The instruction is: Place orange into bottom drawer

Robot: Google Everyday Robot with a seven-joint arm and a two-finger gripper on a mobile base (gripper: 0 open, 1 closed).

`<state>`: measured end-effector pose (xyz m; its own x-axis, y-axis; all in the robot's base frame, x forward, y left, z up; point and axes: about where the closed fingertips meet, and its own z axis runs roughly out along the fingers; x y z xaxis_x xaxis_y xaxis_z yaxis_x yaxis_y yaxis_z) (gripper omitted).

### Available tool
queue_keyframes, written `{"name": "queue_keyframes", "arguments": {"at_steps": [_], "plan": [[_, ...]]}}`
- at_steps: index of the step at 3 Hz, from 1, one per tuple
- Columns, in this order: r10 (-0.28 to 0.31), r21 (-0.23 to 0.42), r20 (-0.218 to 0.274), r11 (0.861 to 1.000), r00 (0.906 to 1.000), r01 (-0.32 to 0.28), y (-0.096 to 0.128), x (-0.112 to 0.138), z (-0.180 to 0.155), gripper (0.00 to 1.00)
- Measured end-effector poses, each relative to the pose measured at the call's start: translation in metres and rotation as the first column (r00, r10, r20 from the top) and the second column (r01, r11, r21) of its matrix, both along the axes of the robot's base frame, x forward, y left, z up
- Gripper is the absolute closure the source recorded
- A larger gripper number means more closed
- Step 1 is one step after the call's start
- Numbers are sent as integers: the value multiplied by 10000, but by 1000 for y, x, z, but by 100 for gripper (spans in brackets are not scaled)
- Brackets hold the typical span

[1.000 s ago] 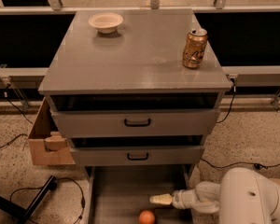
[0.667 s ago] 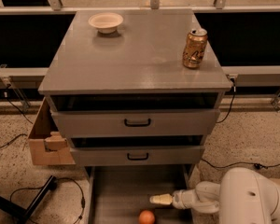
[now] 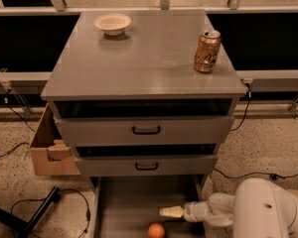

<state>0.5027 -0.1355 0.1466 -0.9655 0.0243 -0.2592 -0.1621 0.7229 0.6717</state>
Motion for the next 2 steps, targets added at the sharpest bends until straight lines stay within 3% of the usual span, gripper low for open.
{"name": "queue_keyframes", "arguments": {"at_steps": [1, 2], "plan": [[479, -256, 237, 9986, 9986, -473, 2, -11, 23, 18], [1558, -1125, 1147, 9833, 9811, -1430, 3, -21, 86, 42]]}}
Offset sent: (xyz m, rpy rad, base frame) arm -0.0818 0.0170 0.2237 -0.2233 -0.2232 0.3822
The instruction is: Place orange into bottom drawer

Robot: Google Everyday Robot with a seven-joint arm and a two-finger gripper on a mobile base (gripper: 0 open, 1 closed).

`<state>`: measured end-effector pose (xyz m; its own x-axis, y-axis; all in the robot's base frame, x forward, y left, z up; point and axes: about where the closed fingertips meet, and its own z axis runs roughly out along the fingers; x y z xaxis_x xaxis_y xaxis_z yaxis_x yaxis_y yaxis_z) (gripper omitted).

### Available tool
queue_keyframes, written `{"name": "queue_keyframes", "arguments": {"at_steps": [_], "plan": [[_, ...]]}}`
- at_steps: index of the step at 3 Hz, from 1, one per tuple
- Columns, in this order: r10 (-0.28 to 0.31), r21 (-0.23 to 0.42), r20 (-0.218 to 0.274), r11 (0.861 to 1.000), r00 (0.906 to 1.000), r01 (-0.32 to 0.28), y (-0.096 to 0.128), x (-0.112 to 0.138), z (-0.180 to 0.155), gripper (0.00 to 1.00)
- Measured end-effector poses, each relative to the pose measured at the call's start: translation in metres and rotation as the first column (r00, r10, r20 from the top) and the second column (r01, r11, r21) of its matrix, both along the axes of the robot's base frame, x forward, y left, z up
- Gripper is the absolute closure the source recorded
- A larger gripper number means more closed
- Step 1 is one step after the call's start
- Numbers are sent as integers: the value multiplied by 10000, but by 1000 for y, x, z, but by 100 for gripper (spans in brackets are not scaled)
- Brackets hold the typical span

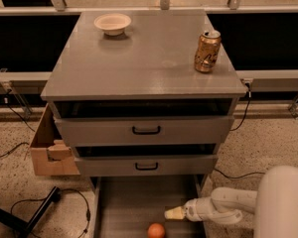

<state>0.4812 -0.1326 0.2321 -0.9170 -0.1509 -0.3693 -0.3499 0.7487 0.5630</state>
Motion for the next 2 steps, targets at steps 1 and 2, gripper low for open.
{"name": "queue_keyframes", "arguments": {"at_steps": [1, 2], "plan": [[873, -565, 503, 9948, 9949, -844, 1, -22, 61, 64], [1830, -1035, 709, 9791, 9805, -1753, -14, -60, 121, 87]]}}
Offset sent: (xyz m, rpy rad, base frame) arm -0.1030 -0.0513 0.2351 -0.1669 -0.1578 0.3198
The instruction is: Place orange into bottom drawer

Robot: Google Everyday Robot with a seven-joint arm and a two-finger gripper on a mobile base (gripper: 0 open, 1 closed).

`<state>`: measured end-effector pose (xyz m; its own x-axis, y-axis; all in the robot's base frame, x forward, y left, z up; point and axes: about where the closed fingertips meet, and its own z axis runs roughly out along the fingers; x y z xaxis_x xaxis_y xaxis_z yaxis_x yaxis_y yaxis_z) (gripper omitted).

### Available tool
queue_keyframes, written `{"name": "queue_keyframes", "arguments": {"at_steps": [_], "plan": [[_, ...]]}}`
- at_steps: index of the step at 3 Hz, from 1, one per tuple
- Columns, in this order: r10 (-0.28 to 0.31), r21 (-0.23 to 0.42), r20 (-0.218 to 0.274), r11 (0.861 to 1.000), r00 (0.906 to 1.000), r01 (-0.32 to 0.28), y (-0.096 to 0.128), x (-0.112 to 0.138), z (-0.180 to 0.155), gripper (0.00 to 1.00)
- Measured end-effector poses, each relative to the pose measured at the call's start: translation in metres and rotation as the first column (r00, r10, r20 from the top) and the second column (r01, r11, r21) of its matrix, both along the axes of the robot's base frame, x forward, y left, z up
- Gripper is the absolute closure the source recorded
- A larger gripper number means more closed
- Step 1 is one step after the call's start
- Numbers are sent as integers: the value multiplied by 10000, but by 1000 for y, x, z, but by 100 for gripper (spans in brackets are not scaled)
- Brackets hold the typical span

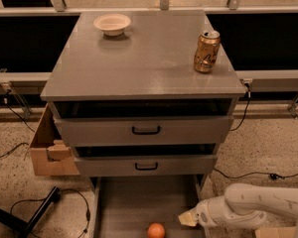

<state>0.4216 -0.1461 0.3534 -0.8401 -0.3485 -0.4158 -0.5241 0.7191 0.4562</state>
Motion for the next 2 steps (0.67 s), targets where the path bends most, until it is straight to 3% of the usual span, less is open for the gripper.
{"name": "queue_keyframes", "arguments": {"at_steps": [1, 2], "plan": [[1117, -467, -7, 9927, 9937, -1116, -20, -25, 63, 100], [1901, -911, -474, 9768, 9806, -1938, -36, -29, 109, 100]]}}
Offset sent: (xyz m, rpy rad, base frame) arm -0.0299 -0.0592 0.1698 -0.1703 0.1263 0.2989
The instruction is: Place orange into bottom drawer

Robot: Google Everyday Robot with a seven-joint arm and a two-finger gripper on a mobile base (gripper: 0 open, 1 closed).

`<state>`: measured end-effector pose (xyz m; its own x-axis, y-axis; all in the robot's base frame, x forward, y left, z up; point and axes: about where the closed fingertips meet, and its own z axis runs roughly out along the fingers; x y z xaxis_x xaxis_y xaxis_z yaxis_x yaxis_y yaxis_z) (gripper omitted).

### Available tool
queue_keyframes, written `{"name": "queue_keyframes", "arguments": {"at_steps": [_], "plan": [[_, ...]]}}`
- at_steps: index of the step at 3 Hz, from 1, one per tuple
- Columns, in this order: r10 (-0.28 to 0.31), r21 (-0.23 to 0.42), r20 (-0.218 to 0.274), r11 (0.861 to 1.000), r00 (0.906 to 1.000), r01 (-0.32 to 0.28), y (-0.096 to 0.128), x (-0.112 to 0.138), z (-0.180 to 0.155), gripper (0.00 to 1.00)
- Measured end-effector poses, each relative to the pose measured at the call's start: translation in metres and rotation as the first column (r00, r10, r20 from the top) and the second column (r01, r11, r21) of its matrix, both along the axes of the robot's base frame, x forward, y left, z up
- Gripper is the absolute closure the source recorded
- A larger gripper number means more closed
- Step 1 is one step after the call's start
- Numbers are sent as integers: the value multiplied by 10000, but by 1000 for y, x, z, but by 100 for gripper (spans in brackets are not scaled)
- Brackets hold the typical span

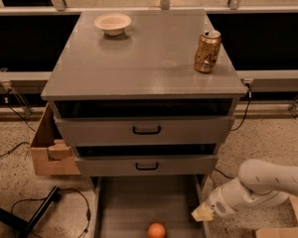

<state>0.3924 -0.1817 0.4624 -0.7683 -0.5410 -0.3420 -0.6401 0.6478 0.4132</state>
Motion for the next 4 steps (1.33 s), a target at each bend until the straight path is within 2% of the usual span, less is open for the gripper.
{"name": "queue_keyframes", "arguments": {"at_steps": [1, 2, 3, 4], "plan": [[347, -640, -989, 9971, 9945, -412, -10, -4, 6, 92], [389, -723, -1203, 9962, 9920, -478, -11, -6, 6, 77], [251, -643, -1264, 9974, 9917, -334, -12, -5, 3, 54], [-650, -1457, -1367, 9883, 9885, 449, -22, -23, 32, 23]]}}
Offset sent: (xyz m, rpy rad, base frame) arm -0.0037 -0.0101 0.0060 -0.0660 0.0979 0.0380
